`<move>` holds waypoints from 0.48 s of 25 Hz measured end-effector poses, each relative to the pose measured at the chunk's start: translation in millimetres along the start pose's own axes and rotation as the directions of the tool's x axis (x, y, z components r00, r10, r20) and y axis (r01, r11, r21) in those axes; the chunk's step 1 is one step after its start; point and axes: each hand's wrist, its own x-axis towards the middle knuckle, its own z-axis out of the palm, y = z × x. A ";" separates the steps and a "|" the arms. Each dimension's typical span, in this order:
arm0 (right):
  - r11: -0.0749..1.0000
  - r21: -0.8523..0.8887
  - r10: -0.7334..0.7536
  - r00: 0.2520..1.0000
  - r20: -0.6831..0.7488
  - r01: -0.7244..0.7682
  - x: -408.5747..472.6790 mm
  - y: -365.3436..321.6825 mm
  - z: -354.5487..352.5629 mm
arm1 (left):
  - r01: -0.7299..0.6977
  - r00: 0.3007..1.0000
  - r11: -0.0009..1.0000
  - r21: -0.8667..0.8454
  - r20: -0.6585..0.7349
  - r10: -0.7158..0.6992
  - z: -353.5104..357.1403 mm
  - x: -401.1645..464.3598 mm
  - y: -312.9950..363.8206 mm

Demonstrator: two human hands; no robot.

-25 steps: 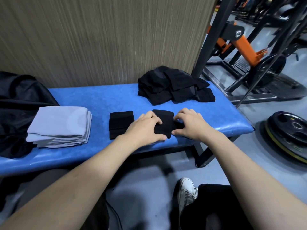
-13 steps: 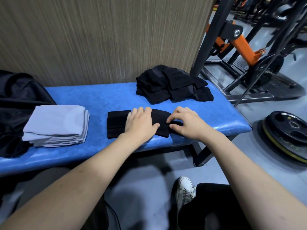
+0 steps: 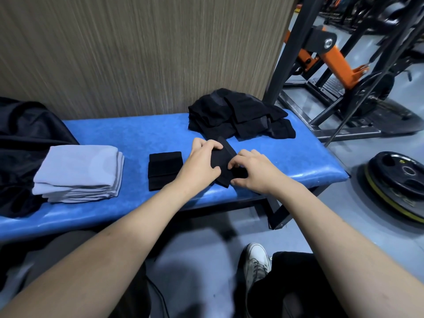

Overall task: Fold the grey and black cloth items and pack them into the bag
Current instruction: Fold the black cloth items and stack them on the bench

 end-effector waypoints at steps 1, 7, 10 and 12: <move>1.000 0.002 -0.005 1.000 0.002 0.005 0.8 -1.4 0.8 | -0.014 0.999 1.000 -0.008 -0.032 0.013 -1.0 0.2 1.0; 0.999 -0.035 0.042 0.999 0.031 -0.041 2.1 -1.6 1.1 | -0.153 0.962 0.967 0.204 -0.195 0.193 -2.7 1.9 1.4; 0.996 -0.036 0.087 0.996 0.009 -0.087 0.5 0.8 -0.9 | -0.253 0.952 0.944 0.212 -0.121 0.282 -1.0 1.0 2.4; 0.993 -0.044 0.113 0.994 -0.004 -0.113 -0.2 2.7 -2.6 | -0.275 0.961 0.946 0.172 0.028 0.275 4.4 -1.3 3.5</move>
